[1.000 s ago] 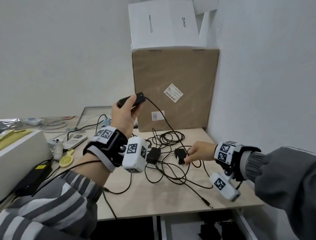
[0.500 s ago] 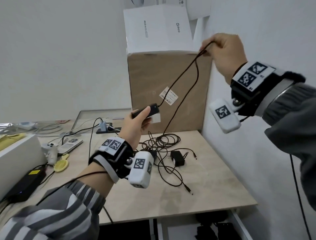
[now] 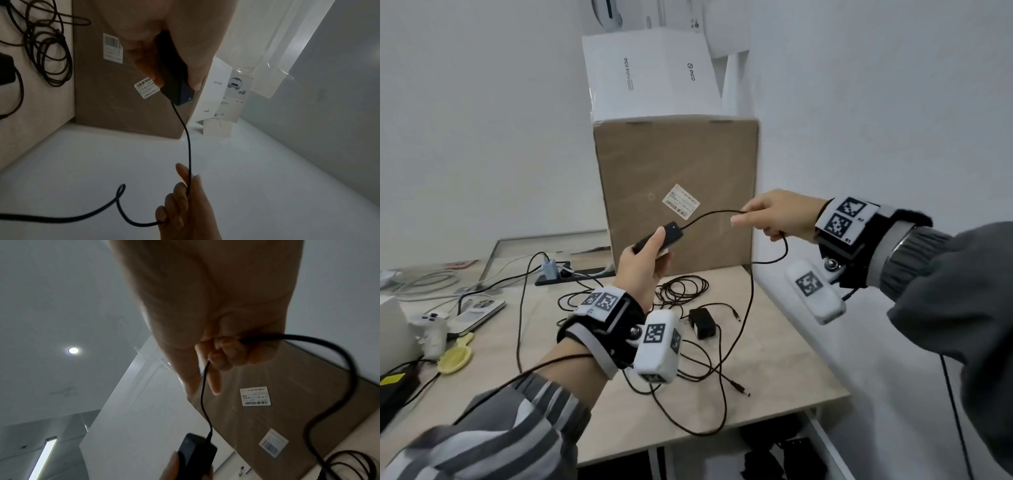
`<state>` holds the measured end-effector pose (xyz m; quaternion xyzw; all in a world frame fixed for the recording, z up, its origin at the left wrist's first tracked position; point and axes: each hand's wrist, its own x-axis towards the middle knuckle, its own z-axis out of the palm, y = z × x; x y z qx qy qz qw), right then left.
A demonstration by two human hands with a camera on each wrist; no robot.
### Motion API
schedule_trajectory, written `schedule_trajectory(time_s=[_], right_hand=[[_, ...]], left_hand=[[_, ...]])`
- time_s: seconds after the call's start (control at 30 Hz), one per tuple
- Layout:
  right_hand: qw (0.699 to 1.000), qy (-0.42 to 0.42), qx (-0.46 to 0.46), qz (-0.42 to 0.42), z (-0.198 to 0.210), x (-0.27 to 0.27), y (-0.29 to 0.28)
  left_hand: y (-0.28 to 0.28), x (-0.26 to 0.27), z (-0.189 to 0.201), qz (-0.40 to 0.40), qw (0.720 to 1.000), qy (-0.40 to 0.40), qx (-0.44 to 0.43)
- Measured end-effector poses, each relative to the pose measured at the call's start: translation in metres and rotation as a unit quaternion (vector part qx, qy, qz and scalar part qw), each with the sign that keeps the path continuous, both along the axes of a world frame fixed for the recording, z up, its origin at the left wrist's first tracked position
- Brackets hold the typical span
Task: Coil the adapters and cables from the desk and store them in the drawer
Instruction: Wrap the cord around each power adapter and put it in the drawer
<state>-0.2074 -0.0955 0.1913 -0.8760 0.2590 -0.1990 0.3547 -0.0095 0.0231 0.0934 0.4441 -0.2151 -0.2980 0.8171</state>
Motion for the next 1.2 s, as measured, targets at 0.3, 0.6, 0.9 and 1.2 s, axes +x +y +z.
schedule_trajectory(time_s=[0.3, 0.6, 0.9, 1.2], right_hand=[[0.993, -0.045, -0.03, -0.101, -0.023, -0.004, -0.007], [0.991, -0.026, 0.062, -0.116, -0.073, -0.018, -0.017], [0.975, 0.029, 0.108, -0.191, -0.092, -0.017, -0.045], [0.976, 0.127, 0.119, -0.132, -0.131, -0.011, -0.019]], left_hand=[[-0.026, -0.052, -0.006, -0.132, 0.973, -0.134, 0.135], [-0.051, -0.071, -0.029, -0.142, 0.983, 0.05, 0.106], [-0.042, -0.064, -0.049, -0.133, 0.934, -0.249, 0.221], [-0.025, -0.091, -0.069, -0.185, 0.792, -0.488, 0.316]])
